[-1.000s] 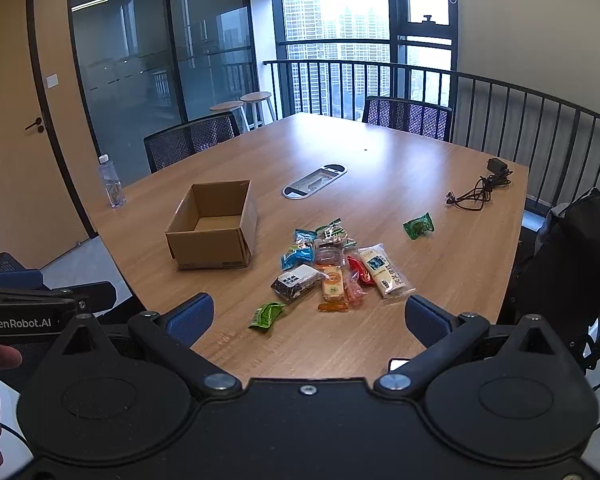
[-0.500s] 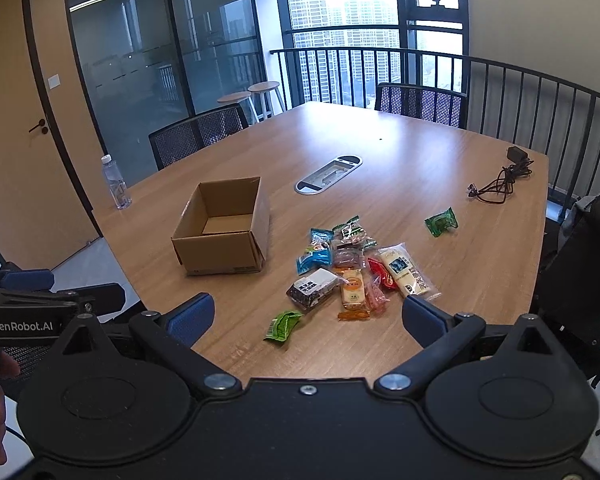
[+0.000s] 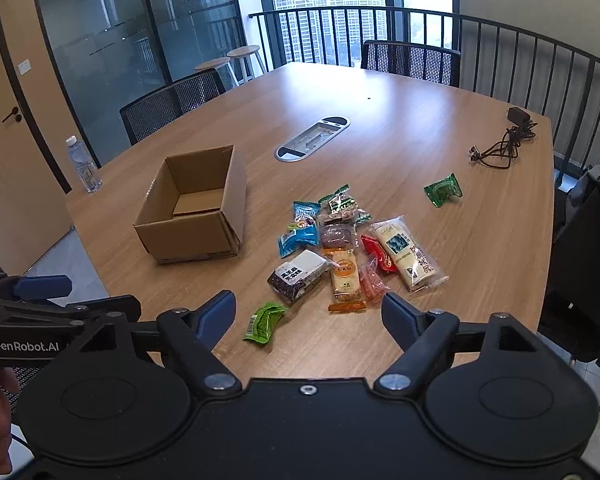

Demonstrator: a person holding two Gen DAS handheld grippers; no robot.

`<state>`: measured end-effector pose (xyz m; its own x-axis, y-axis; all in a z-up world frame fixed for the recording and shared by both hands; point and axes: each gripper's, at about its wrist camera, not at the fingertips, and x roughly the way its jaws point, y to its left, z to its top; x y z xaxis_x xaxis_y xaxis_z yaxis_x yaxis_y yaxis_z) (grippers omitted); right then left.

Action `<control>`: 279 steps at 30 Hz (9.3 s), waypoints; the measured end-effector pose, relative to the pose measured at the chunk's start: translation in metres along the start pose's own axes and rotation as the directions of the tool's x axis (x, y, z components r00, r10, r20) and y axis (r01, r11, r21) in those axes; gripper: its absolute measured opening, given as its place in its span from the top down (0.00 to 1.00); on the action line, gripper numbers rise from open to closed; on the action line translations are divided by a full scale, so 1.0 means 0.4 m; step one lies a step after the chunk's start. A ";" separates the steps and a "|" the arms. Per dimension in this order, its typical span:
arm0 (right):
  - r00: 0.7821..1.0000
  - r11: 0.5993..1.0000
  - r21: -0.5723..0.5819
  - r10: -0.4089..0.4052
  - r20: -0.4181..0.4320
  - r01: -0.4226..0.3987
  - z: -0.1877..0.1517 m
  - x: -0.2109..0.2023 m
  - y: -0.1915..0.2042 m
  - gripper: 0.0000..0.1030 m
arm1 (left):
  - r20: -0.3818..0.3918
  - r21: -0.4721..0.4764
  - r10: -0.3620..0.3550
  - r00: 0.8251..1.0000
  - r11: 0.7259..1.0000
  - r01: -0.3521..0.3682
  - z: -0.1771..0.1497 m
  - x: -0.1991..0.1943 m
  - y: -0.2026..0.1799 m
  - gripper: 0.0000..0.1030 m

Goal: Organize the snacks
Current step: 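Grasp the green candy with the left tool while the right tool grasps the orange-wrapped cake, then carry the green candy and orange-wrapped cake toward the cardboard box with both tools, then release the green candy and orange-wrapped cake into the box with both tools, then move both tools back toward the snack pile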

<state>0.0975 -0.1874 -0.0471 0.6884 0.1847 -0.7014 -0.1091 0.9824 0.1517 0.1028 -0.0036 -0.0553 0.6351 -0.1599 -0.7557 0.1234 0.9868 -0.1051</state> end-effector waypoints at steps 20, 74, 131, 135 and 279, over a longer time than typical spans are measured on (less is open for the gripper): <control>0.990 0.992 0.065 -0.100 -0.101 0.107 -0.042 0.246 -0.026 0.50 | -0.230 -0.024 -0.104 0.968 0.995 0.101 0.014 0.352 0.005 0.32; 0.956 0.986 -0.084 -0.160 -0.244 0.144 -0.012 0.578 -0.057 0.53 | -0.364 -0.056 -0.103 0.926 0.995 0.088 0.059 0.548 0.059 0.73; 0.997 0.991 -0.117 0.053 -0.065 -0.060 0.146 0.285 0.056 0.67 | -0.069 -0.115 0.032 0.997 0.992 -0.040 0.222 0.268 0.093 0.73; 0.997 0.992 -0.117 0.044 -0.059 -0.051 0.167 0.299 0.091 0.67 | -0.066 -0.122 0.030 0.997 0.992 -0.038 0.245 0.276 0.143 0.73; 0.997 0.995 -0.067 0.069 0.020 -0.067 0.091 0.134 -0.207 0.00 | 0.043 -0.163 0.147 0.988 0.977 -0.138 0.128 0.145 -0.135 0.02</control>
<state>0.1698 -0.2597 -0.0719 0.6937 0.2514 -0.6749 -0.2028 0.9674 0.1519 0.1722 -0.0676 -0.0603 0.6782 -0.0145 -0.7347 -0.0914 0.9904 -0.1039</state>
